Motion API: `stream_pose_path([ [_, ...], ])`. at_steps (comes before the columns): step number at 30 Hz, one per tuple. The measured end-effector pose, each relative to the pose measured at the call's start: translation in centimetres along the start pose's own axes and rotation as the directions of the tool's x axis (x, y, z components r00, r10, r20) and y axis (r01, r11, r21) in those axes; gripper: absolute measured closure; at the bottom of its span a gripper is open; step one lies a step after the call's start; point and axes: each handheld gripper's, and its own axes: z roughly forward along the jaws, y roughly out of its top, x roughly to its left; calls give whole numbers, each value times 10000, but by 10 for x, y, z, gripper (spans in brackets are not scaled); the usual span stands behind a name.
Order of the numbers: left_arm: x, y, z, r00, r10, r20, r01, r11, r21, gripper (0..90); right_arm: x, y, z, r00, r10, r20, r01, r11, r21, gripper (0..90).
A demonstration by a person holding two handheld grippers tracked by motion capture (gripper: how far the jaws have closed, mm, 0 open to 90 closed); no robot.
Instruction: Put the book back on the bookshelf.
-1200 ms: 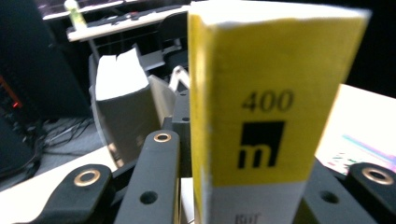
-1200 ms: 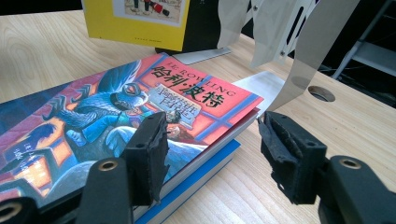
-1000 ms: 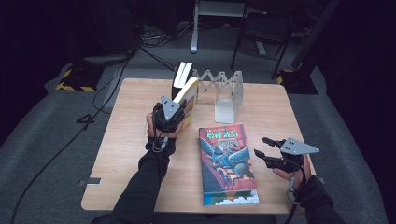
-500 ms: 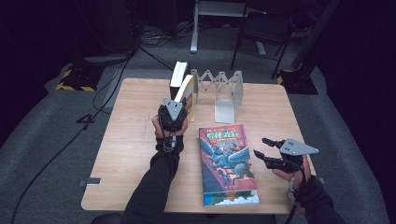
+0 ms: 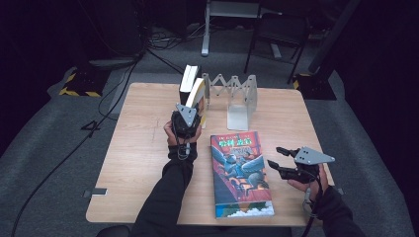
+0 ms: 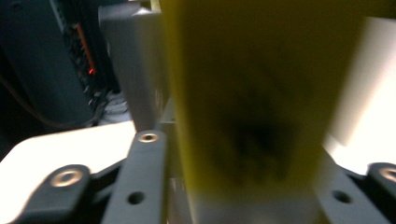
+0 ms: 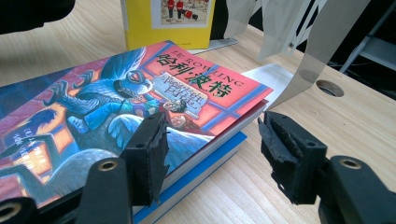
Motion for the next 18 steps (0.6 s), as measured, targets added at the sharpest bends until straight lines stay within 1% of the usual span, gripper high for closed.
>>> stream_pose_path([
  [2,1,-5,-2,9999,-82,67,82,10000,30,632,0,0,-1,10000,-34,-6,34,10000,-20,409],
  [4,1,-10,-4,9999,-92,60,91,9999,108,594,0,0,0,10000,15,-22,-15,10000,44,409],
  [6,1,-16,-7,9997,-194,131,190,9993,310,571,1,0,0,10000,-39,-54,39,9999,140,409],
  [8,2,-25,-10,9993,-214,291,200,9986,488,562,1,0,1,9999,-131,-114,133,9997,211,408],
  [10,1,-34,-13,9990,-96,431,66,9975,701,598,1,-1,1,9998,-120,-140,124,9995,306,408],
  [11,1,-40,-14,9988,-90,486,46,9958,912,607,0,-2,1,9998,-133,-127,137,9994,327,407],
  [12,1,-40,-14,9988,-90,486,46,9958,912,614,0,-2,1,9998,-133,-127,137,9994,327,407],
  [13,1,-46,-15,9977,-142,657,67,9936,1128,614,0,-3,2,9998,-118,-138,123,9992,383,407],
  [14,0,-50,-14,9970,-135,764,35,9915,1303,668,0,-4,1,9998,-129,-175,136,9989,444,406],
  [15,-1,-54,-13,9969,-52,787,-65,9890,1479,686,0,-4,1,9997,-151,-200,161,9986,495,406],
  [16,-1,-57,-13,9962,-90,863,-39,9891,1472,717,-1,-5,1,9995,-226,-204,237,9981,563,405],
  [18,-4,-56,-12,9972,-36,751,-79,9883,1521,741,-2,-7,0,9996,-197,-194,209,9979,612,405],
])
